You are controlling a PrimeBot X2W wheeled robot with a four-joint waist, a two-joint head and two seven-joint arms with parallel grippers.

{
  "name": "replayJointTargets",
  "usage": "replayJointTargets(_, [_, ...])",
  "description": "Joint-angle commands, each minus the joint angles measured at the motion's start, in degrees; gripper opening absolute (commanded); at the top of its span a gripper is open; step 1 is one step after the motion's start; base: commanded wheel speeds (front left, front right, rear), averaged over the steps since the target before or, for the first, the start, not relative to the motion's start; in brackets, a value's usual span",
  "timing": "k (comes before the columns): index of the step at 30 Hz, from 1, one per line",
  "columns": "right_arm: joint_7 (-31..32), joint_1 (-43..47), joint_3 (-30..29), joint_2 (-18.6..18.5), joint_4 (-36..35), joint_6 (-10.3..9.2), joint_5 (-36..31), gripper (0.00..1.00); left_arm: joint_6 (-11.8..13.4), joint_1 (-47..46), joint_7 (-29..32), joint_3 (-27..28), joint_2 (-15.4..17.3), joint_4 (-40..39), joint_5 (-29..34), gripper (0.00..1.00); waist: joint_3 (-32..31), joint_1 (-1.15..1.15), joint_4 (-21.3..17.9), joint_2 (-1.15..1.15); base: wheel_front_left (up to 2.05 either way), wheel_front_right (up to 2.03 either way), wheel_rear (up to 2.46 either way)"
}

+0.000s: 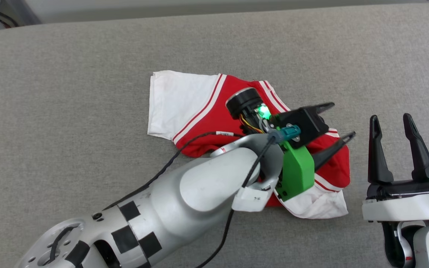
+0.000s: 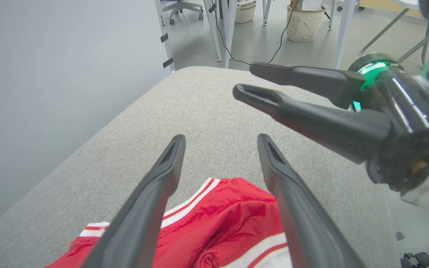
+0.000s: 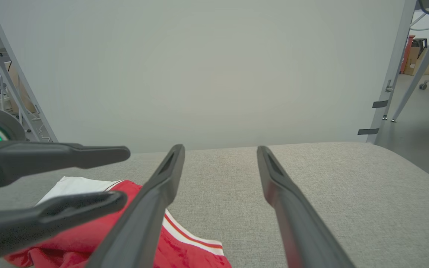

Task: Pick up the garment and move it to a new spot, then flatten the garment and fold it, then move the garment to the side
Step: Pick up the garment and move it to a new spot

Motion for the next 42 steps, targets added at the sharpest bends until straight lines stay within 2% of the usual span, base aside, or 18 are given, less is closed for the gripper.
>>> replayJointTargets(1, [-0.36,0.97,-0.10,-0.08,0.16,-0.04,-0.52,1.00,1.42,-0.04,-2.31,1.09,0.65,0.76,0.40,1.00,-4.86,0.00,3.75,0.00,0.00,0.00,0.00])
replayJointTargets(7, [-0.36,3.15,-0.27,-0.08,0.45,-0.04,-0.83,1.00,7.56,3.72,-8.68,6.50,4.41,1.68,0.62,1.00,-7.74,0.00,5.55,0.00,0.00,0.00,0.00])
replayJointTargets(13, [-0.36,4.71,-0.54,-0.08,0.74,-0.04,-1.10,1.00,14.03,10.02,-9.75,14.58,9.70,-2.68,3.36,1.00,-9.40,0.00,6.82,0.00,0.00,0.00,0.00])
replayJointTargets(19, [-0.36,5.57,-0.81,-0.08,0.99,-0.04,-1.36,1.00,17.89,21.03,-9.78,25.12,14.61,-10.32,8.05,1.00,-10.54,0.00,7.81,0.00,0.00,0.00,0.00])
replayJointTargets(24, [-0.36,6.23,-0.90,-0.08,1.22,-0.04,-1.60,1.00,20.00,30.45,-9.79,34.29,16.20,-14.54,12.01,1.00,-11.22,0.00,8.42,0.00,0.00,0.00,0.00])
replayJointTargets(27, [-0.36,6.51,-0.92,-0.08,1.47,-0.04,-1.68,1.00,20.51,35.67,-9.79,39.66,15.96,-16.57,14.45,1.00,-11.60,0.00,8.62,0.00,0.00,0.00,0.00])
replayJointTargets(30, [-0.36,6.80,-0.97,-0.08,1.85,-0.04,-1.78,1.00,19.99,40.08,-9.79,44.04,15.25,-18.15,16.67,1.00,-11.91,0.00,8.68,0.00,0.00,0.00,0.00])
replayJointTargets(34, [-0.36,7.38,-1.18,-0.08,3.12,-0.04,-1.59,1.00,18.20,45.65,-9.79,48.67,13.52,-19.61,19.80,1.00,-12.44,0.00,8.57,0.00,0.00,0.00,0.00])
replayJointTargets(42, [-0.36,9.36,-1.48,-0.08,5.63,-0.04,-1.33,1.00,14.27,52.70,-9.79,54.13,9.46,-18.38,23.47,1.00,-13.68,0.00,7.98,0.00,0.00,0.00,0.00])
